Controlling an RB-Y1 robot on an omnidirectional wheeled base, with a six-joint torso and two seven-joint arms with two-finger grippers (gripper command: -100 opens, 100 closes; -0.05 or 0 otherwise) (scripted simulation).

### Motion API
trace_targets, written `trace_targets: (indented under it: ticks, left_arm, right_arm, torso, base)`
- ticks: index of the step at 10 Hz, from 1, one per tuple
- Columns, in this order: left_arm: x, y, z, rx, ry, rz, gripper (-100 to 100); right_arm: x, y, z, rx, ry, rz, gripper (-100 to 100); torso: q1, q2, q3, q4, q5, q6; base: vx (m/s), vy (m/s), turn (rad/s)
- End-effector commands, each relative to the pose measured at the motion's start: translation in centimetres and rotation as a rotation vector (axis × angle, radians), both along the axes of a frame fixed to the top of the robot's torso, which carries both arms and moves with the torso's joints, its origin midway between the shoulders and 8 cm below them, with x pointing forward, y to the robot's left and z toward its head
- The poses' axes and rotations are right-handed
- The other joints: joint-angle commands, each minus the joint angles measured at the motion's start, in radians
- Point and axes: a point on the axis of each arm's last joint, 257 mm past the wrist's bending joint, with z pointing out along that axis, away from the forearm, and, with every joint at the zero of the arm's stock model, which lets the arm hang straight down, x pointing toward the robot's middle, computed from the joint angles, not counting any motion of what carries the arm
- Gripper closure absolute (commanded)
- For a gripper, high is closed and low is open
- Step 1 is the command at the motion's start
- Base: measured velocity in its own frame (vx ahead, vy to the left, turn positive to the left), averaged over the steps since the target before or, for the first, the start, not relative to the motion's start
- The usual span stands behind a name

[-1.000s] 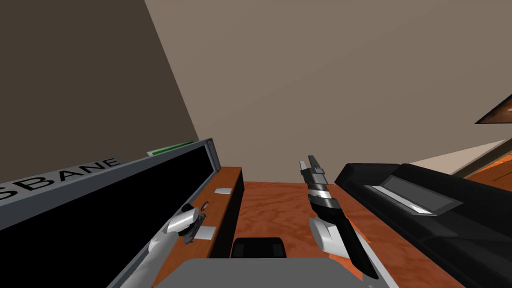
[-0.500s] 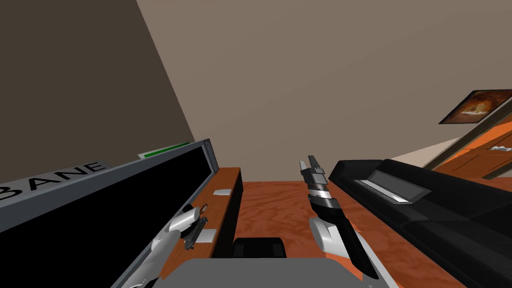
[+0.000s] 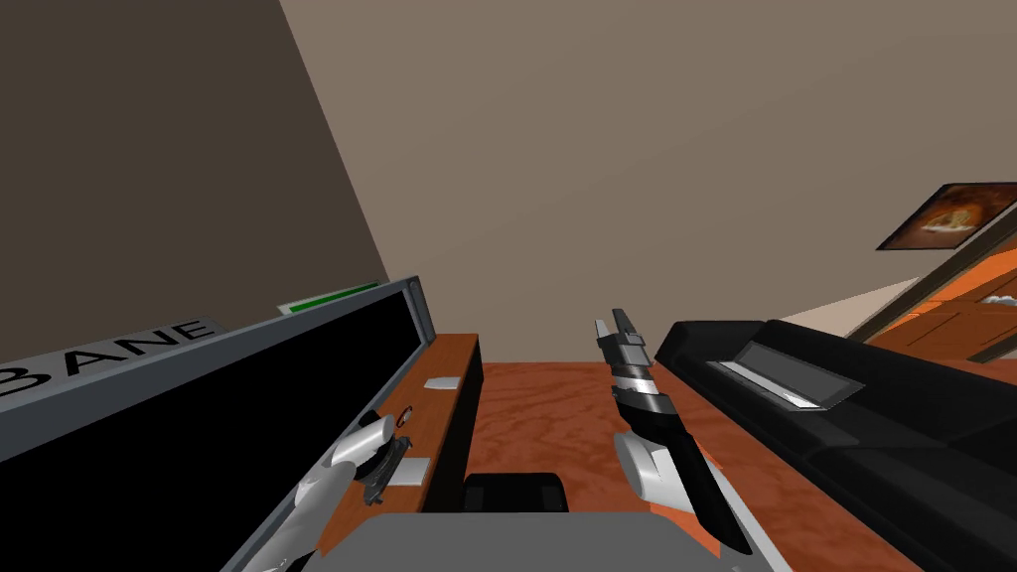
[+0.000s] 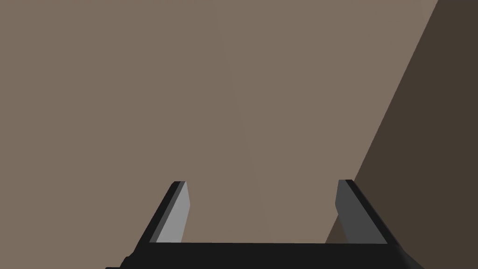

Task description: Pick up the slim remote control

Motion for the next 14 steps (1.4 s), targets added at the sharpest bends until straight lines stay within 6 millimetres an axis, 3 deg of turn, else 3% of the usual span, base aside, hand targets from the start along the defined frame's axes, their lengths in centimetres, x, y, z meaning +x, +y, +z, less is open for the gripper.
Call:
trace_targets:
  ticks: [1,11,12,13,14]
  left_arm:
    - [-1.0,0.5,-0.3,-0.001,-0.001,-0.019,-100]
    - [-6.1,2.7,-2.0,0.002,-0.002,-0.108,-100]
    - [-5.5,2.6,-1.9,0.0,-0.001,-0.098,-100]
    - [-5.6,2.6,-1.9,0.001,-0.001,-0.102,100]
    - [-5.7,2.7,-1.9,0.001,0.001,-0.102,100]
  right_arm:
    - [0.0,0.0,0.0,0.0,0.0,0.0,0]
    - [0.0,0.0,0.0,0.0,0.0,0.0,0]
    - [0.0,0.0,0.0,0.0,0.0,0.0,0]
    - [0.0,0.0,0.0,0.0,0.0,0.0,0]
    - [0.0,0.0,0.0,0.0,0.0,0.0,0]
  torso:
    - [0.0,0.0,0.0,0.0,0.0,0.0]
    - [0.0,0.001,0.0,0.0,0.0,0.0]
    - [0.0,-0.001,-0.001,0.0,0.0,0.0]
    - [0.001,0.001,0.0,0.0,0.0,0.001]
    - [0.002,0.003,0.002,0.001,0.001,0.002]
  base:
    - [0.15,-0.051,0.116]
    - [0.09,-0.043,0.088]
    - [0.051,-0.027,0.03]
    - [0.007,-0.004,0.003]
    - [0.0,0.0,0.0]
